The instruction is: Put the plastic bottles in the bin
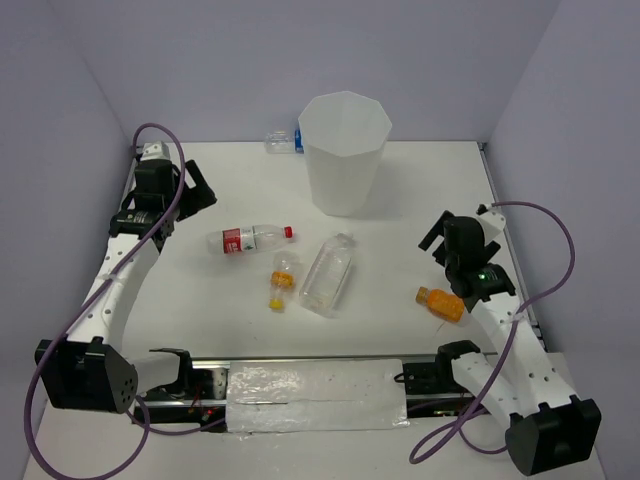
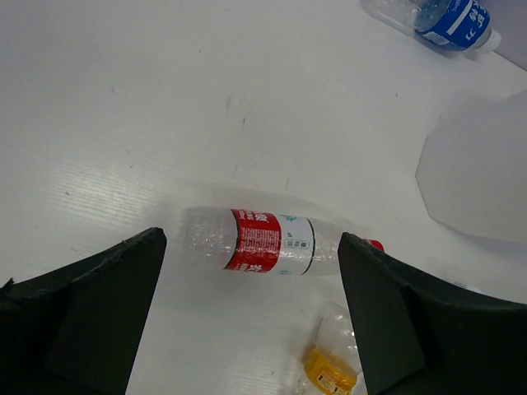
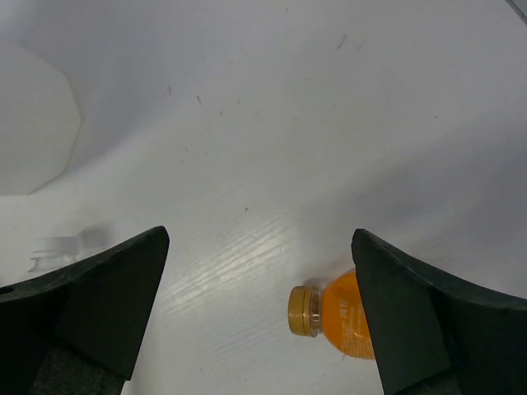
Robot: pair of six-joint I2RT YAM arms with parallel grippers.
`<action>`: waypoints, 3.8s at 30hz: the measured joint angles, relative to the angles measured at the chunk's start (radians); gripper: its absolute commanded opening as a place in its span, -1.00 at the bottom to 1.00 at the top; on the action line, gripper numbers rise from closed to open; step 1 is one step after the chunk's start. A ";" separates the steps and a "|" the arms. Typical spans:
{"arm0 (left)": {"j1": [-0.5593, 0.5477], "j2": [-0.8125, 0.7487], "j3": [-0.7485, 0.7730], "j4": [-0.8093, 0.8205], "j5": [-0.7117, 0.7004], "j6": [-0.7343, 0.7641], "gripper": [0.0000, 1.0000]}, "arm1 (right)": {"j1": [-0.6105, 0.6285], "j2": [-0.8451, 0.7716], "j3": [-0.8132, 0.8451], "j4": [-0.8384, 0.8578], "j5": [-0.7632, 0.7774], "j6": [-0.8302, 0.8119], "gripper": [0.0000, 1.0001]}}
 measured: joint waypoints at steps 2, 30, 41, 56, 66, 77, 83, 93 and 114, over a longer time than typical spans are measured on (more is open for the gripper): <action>0.000 0.002 0.000 -0.003 0.002 0.000 0.99 | 0.000 0.018 0.001 -0.010 0.013 0.015 0.99; 0.000 0.032 0.000 -0.013 0.009 0.003 0.99 | -0.025 0.200 0.193 -0.610 0.012 0.591 0.92; 0.000 0.031 0.000 -0.024 0.015 0.004 0.99 | -0.037 0.281 0.134 -0.621 -0.068 0.667 0.96; 0.000 0.031 0.000 -0.037 0.023 0.004 0.99 | -0.159 0.390 0.005 -0.440 -0.098 0.680 0.96; 0.000 0.031 0.000 -0.041 0.024 0.003 0.99 | -0.159 0.440 -0.088 -0.289 -0.088 0.661 0.60; 0.000 0.032 0.000 -0.035 0.042 -0.020 0.99 | -0.159 0.156 -0.084 -0.170 -0.121 0.471 -0.11; 0.000 0.043 0.000 -0.039 0.051 -0.026 0.99 | -0.151 0.098 0.101 -0.120 -0.195 0.327 -0.06; 0.000 0.043 0.025 -0.065 0.058 -0.027 0.99 | 0.173 0.371 0.811 -0.021 -0.164 0.063 -0.01; 0.000 -0.008 0.027 -0.153 0.097 -0.050 0.99 | 0.269 1.159 1.624 -0.192 -0.092 -0.125 0.99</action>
